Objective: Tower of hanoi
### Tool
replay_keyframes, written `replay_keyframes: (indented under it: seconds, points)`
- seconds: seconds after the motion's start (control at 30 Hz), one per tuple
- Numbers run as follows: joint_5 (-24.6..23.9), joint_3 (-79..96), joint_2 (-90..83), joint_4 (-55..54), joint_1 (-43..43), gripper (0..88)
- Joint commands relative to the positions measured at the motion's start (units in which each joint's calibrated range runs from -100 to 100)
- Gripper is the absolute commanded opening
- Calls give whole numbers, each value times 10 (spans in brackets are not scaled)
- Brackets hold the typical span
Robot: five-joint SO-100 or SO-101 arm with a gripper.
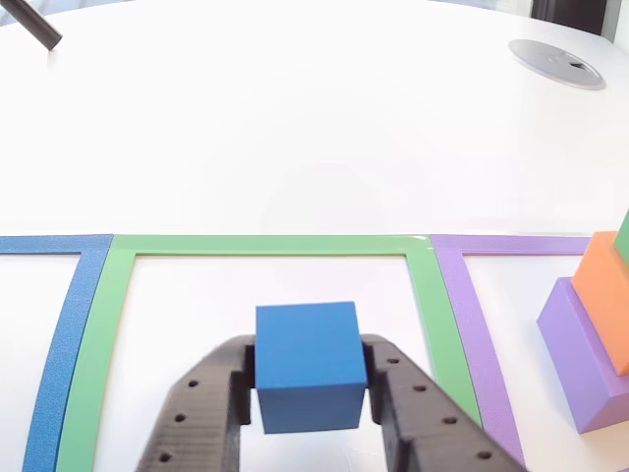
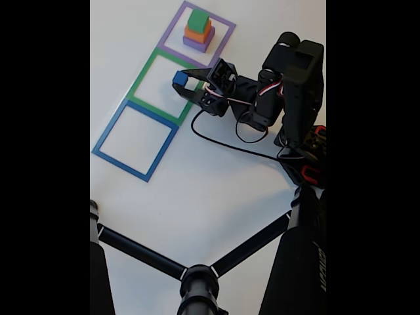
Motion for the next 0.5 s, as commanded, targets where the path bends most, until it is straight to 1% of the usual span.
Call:
replay_keyframes:
  seconds: [0.0, 0.27, 0.47]
  points:
    - [5, -35, 43, -35, -8, 2]
    - [5, -78, 107, -61, -3, 6]
    - [5, -76, 111, -62, -1, 76]
